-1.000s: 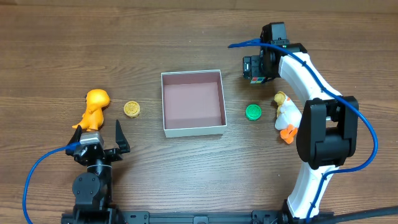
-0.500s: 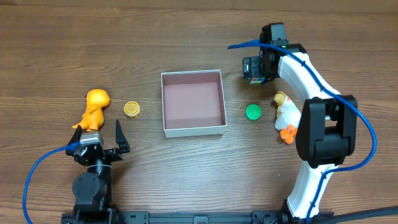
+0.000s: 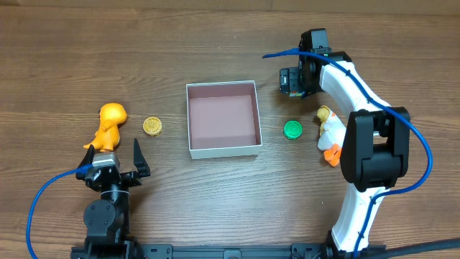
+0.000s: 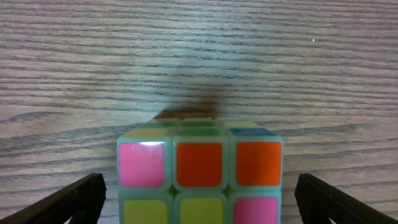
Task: Pack container
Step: 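Close the right gripper on the Rubik's cube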
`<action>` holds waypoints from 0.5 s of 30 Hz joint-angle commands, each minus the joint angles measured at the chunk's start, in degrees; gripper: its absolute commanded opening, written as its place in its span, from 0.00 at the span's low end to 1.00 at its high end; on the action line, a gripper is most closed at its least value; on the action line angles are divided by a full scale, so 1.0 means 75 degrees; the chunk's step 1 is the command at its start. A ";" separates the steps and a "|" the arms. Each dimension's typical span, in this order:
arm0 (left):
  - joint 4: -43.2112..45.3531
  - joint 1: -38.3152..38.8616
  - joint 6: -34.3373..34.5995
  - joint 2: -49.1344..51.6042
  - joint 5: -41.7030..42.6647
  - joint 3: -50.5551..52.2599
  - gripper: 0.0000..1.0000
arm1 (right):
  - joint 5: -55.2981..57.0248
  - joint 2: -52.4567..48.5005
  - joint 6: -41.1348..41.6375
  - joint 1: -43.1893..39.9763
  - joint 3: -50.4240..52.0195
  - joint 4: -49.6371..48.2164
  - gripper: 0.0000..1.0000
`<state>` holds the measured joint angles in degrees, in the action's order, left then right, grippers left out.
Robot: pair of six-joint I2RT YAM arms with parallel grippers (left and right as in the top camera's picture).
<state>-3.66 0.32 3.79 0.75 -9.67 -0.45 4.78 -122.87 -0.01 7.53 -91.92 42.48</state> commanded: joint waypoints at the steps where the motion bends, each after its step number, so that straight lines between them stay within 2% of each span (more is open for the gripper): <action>1: 0.0009 -0.0052 -0.0195 -0.0015 0.0035 0.0020 1.00 | 0.0073 -0.0052 0.0026 0.0023 -0.0140 -0.0061 0.98; 4: 0.0009 -0.0052 -0.0195 -0.0015 0.0035 0.0020 1.00 | 0.0073 -0.0052 0.0026 0.0023 -0.0140 -0.0064 0.90; 6: 0.0009 -0.0052 -0.0195 -0.0015 0.0035 0.0023 1.00 | 0.0073 -0.0052 0.0026 0.0023 -0.0140 -0.0085 0.78; 15: 0.0009 -0.0052 -0.0195 -0.0015 0.0035 0.0020 1.00 | 0.0073 -0.0052 0.0029 0.0023 -0.0140 -0.0178 0.70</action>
<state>-3.66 0.32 3.81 0.75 -9.65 -0.45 4.91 -122.87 0.03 7.53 -91.92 41.76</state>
